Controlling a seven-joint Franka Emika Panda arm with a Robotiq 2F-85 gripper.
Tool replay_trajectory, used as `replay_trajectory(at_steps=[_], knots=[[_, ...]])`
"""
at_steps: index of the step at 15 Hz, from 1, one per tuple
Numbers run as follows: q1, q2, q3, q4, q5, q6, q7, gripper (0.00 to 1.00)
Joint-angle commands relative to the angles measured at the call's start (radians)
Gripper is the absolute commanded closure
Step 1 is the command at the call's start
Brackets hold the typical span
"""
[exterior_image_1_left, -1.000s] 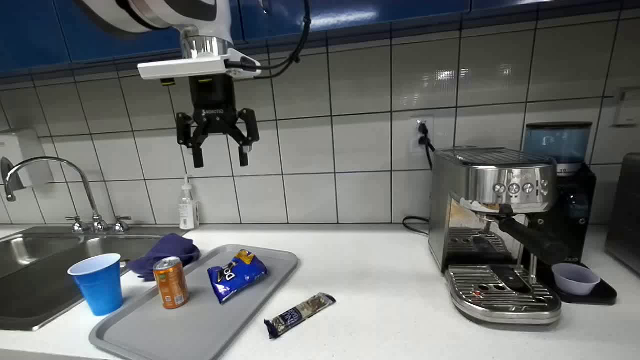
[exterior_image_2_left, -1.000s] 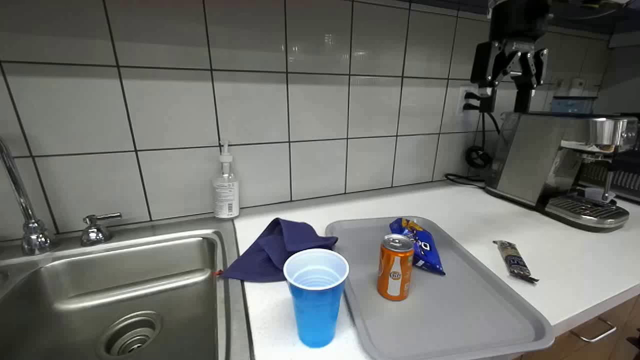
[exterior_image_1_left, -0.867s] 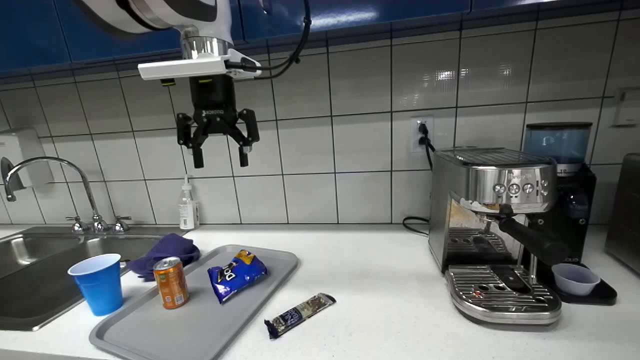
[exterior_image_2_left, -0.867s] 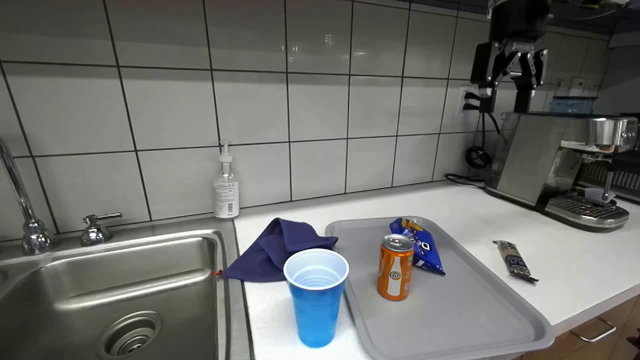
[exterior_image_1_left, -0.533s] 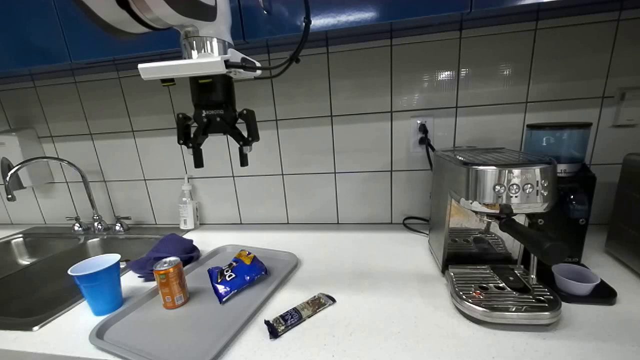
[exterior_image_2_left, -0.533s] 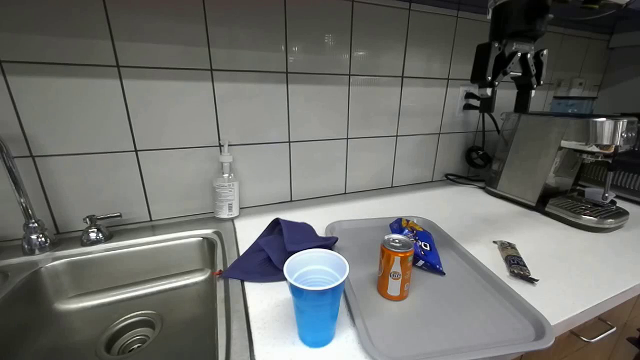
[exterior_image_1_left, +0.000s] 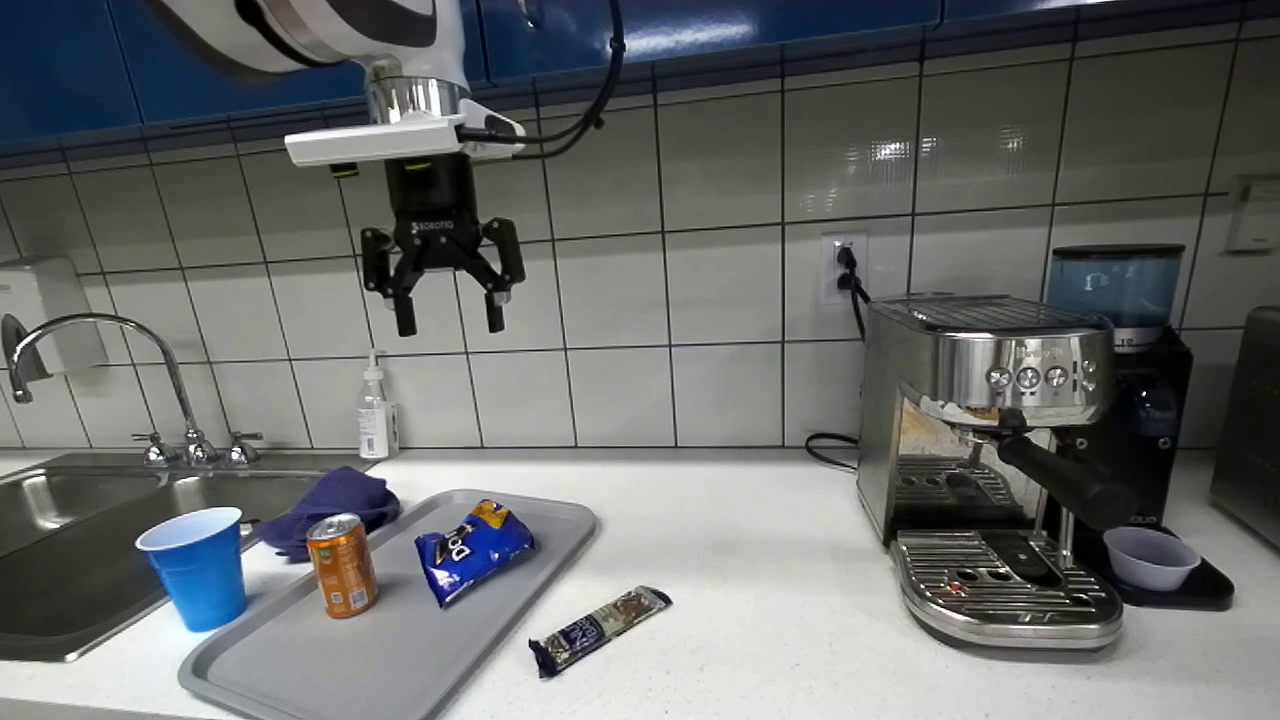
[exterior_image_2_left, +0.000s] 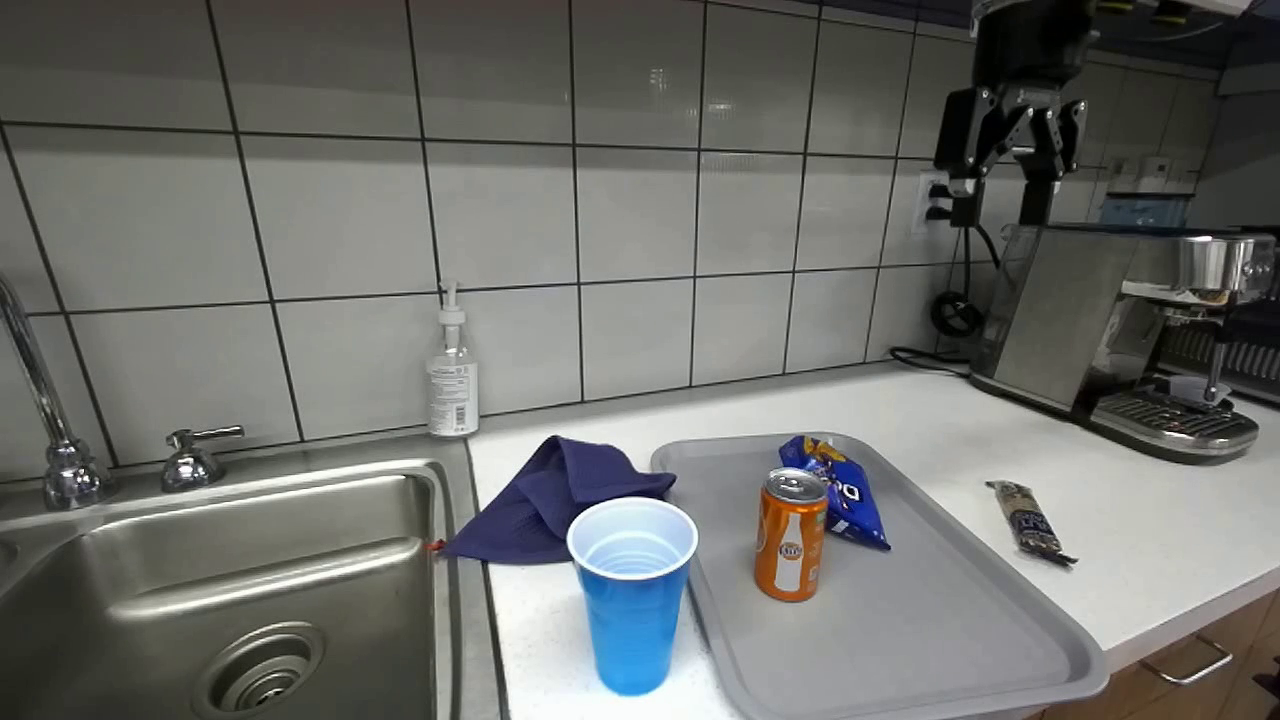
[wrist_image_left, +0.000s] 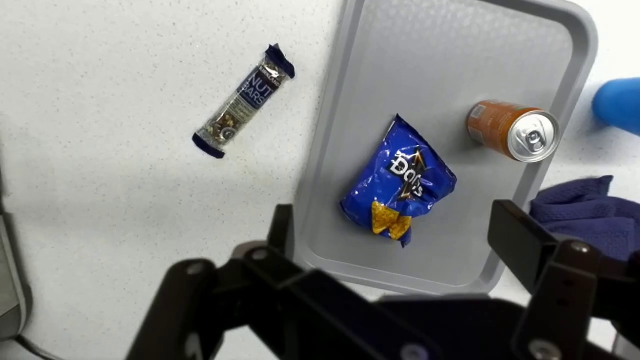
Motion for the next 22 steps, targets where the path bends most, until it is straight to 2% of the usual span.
replay_trajectory(at_steps=[1,12,17,22], knots=[[0.003,0.003,0.014,-0.017,-0.001,0.060,-0.003,0.00],[0.097,-0.014,0.111,-0.144,0.060,0.140,0.062,0.00],[0.147,0.004,0.159,-0.170,0.112,0.177,0.090,0.00],[0.166,0.052,0.200,-0.177,0.100,0.232,0.152,0.00]])
